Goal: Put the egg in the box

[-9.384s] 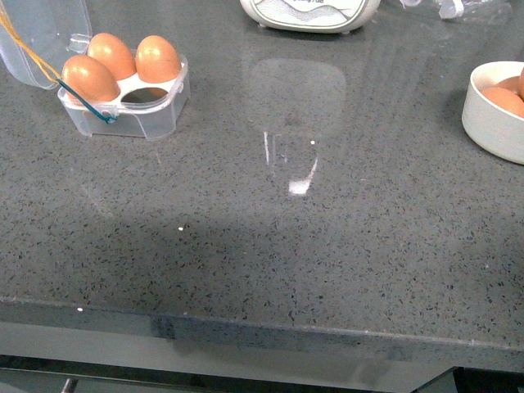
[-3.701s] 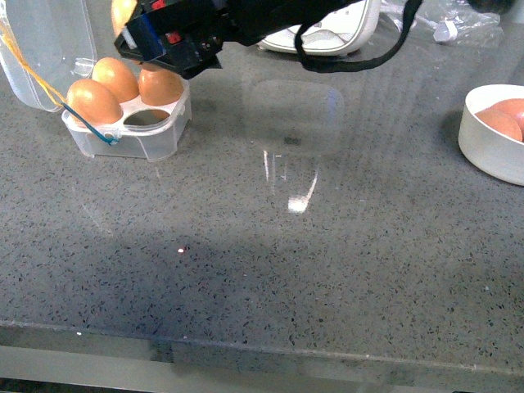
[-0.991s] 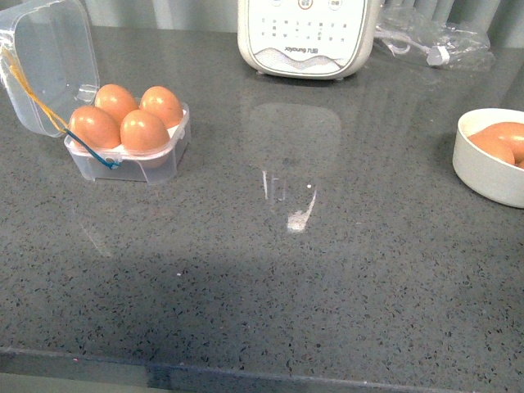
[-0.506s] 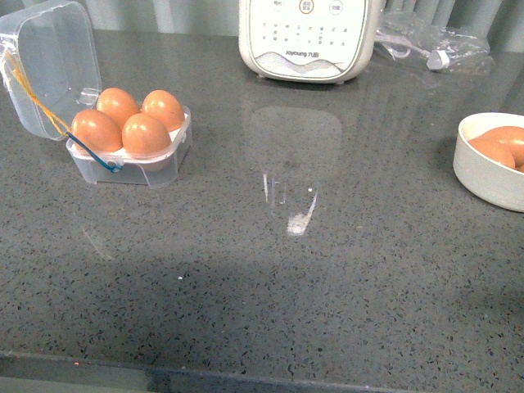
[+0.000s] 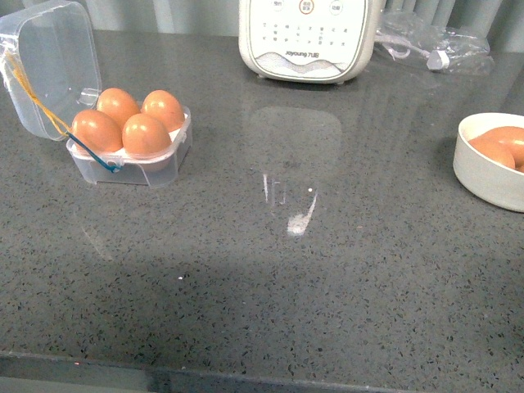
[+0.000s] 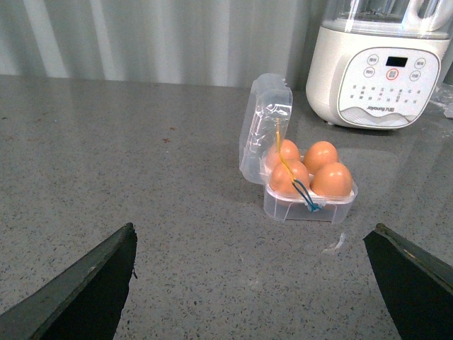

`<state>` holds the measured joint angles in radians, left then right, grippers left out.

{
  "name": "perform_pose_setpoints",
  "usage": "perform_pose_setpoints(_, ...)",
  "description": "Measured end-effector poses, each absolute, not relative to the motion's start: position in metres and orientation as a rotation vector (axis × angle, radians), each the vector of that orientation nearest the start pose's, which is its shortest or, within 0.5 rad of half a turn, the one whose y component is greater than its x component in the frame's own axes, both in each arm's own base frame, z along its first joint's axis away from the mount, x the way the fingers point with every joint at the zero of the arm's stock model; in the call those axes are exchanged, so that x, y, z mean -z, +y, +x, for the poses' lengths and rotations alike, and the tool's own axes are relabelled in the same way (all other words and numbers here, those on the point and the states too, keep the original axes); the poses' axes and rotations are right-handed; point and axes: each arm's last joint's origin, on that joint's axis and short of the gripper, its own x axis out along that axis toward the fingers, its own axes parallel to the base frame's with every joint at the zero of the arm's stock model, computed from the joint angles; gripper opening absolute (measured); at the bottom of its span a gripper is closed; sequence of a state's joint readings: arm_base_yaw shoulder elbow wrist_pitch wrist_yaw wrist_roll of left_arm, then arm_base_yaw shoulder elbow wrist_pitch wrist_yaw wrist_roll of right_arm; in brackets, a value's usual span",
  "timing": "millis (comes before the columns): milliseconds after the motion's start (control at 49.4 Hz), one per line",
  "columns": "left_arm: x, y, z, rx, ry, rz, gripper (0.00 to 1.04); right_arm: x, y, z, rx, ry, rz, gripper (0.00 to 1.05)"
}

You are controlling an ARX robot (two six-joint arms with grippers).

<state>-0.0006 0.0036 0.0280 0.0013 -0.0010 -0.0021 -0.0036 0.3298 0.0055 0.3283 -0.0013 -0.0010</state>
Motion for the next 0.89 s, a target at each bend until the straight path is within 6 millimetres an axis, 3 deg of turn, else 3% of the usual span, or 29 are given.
perform_pose_setpoints(607, -0.173, 0.000, 0.096, -0.001, -0.025, -0.002, 0.98, -0.166, 0.000, 0.098, 0.002, -0.003, -0.001, 0.03)
perform_pose_setpoints(890, -0.173, 0.000, 0.096, 0.000, -0.025, -0.002, 0.98, -0.165, 0.000, 0.098, 0.002, -0.003, -0.001, 0.03)
